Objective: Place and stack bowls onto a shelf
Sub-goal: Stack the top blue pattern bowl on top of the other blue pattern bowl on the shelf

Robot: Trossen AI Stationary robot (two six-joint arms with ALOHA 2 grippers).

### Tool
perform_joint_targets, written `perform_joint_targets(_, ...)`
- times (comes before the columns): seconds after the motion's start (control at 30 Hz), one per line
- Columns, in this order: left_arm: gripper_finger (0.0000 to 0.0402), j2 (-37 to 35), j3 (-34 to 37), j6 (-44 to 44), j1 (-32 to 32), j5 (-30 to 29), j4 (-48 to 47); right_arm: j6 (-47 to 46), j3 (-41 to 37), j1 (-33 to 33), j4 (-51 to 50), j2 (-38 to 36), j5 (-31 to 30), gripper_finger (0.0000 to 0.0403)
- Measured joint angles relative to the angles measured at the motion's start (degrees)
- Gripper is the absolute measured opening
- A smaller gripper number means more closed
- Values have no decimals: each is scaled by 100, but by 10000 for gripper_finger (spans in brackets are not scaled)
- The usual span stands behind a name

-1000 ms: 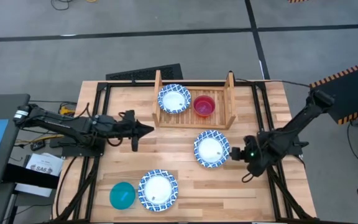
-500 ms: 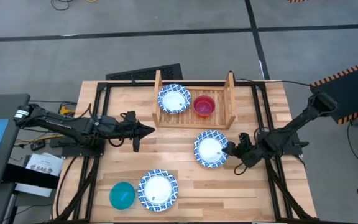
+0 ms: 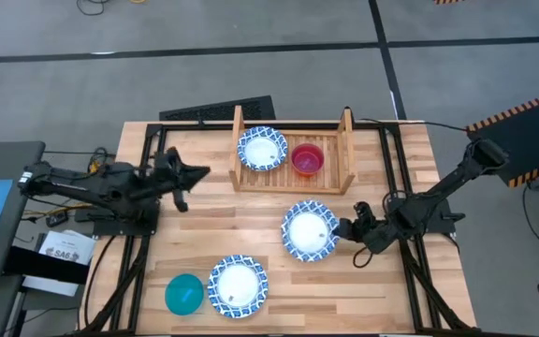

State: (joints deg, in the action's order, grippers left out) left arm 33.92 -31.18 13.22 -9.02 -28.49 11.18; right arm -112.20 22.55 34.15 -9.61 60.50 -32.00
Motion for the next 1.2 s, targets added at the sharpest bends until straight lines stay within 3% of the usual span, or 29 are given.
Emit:
perform_joint_targets(0.2, 0, -512, 0, -350, 0, -296, -30, 178, 861, -246, 150, 688, -773, 20)
perform_joint_targets(0.3, 0, -574, 0, -352, 0, -306, -66, 223, 1193, -739, 534, 1249, -1120, 20)
perform_joint_targets(0.5, 0, -569, 0, -246, 0, -282, -464, 730, 2071, -1928, 1746, 2525, -1255, 20)
perform_joint_targets(0.63, 0, -600, 0, 12, 0, -152, -708, 160, 2567, -2356, 1899, 3132, -1729, 20)
perform_joint_targets(0.8, 0, -637, -2, 98, 0, 265, -718, -198, 2952, -3007, 1891, 3608, -1626, 20)
perform_joint_targets(0.97, 0, -635, -2, 184, 0, 439, -726, -131, 3266, -3575, 1573, 3843, -1139, 20)
perform_joint_targets(1.2, 0, -661, -2, 546, 0, 525, -714, 406, 3826, -4165, 802, 3834, -675, 20)
